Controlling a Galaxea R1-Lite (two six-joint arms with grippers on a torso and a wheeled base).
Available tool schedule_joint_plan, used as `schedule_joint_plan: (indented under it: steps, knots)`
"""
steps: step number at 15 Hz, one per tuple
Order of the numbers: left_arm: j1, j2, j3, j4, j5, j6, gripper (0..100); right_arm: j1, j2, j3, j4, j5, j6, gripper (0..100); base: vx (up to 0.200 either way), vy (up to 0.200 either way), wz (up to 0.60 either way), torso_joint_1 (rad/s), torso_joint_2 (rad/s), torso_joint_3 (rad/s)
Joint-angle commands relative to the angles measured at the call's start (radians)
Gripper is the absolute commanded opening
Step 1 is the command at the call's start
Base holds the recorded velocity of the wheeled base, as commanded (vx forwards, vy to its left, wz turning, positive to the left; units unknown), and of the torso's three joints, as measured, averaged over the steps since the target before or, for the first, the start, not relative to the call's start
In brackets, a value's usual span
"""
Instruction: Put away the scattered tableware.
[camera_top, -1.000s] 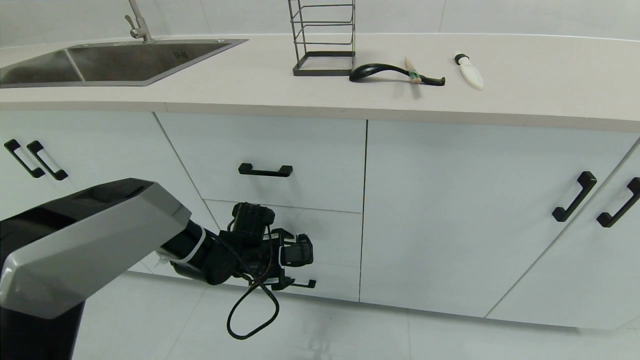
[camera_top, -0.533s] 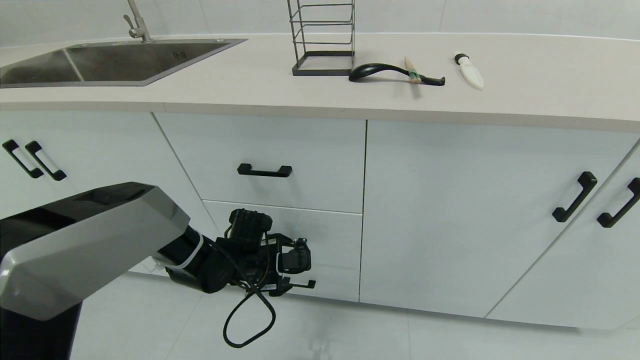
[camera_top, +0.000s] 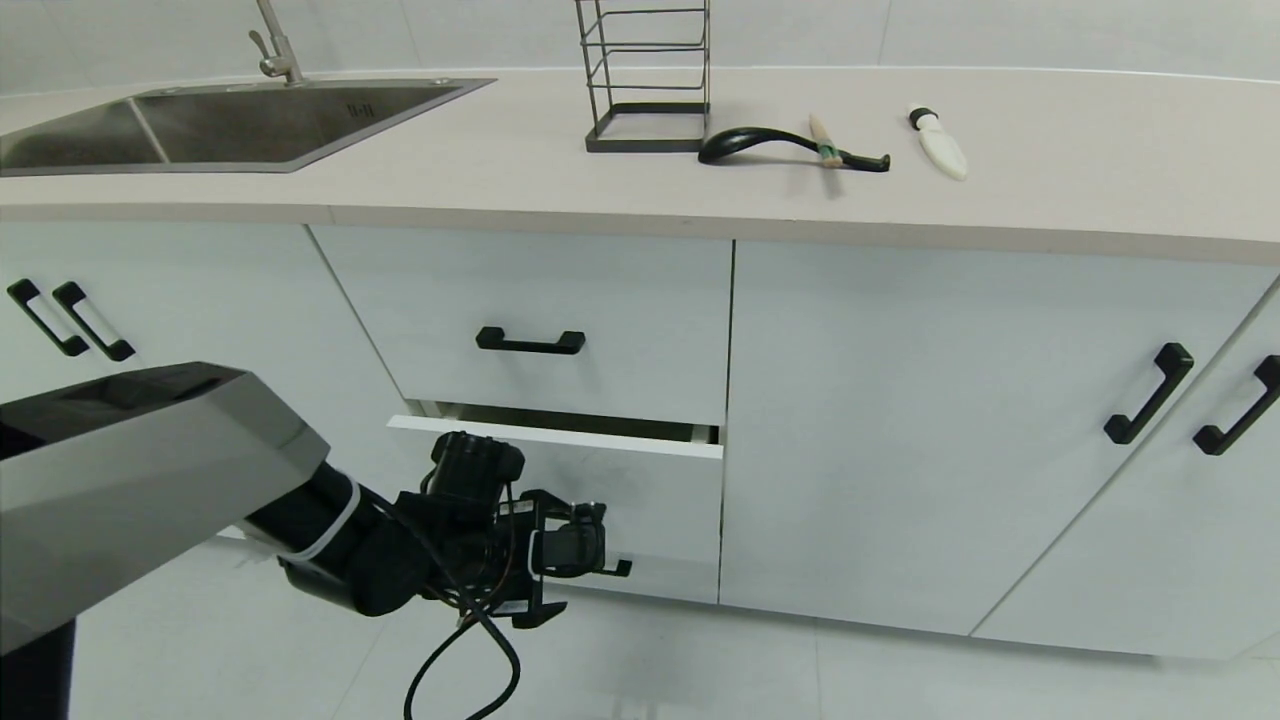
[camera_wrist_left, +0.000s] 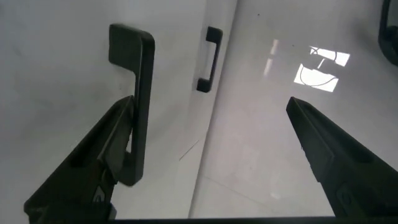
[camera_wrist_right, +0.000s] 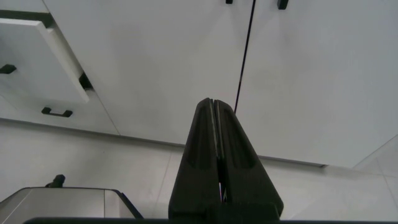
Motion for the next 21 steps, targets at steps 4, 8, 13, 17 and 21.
schedule_joint_plan:
  steps: [4,8,13,17,21]
  knots:
    - [-0.001,-0.268,0.176,0.003,-0.001,-0.004,100,0.0,0.0,0.0,-0.001,0.0,0.0,0,0.0,0.0,0.0,0.0,0.0,0.0]
    - [-0.003,-0.427,0.177,0.032,-0.047,-0.015,100,0.0,0.0,0.0,-0.001,0.0,0.0,0,0.0,0.0,0.0,0.0,0.0,0.0]
    - [-0.001,-0.326,0.0,0.057,-0.085,-0.021,100,0.0,0.0,0.0,-0.001,0.0,0.0,0,0.0,0.0,0.0,0.0,0.0,0.0]
    - [-0.003,-0.214,-0.056,0.057,-0.096,-0.061,100,0.0,0.0,0.0,-0.001,0.0,0.0,0,0.0,0.0,0.0,0.0,0.0,0.0]
    - [-0.001,-0.177,-0.082,0.053,-0.099,-0.078,100,0.0,0.0,0.0,-0.001,0.0,0.0,0,0.0,0.0,0.0,0.0,0.0,0.0]
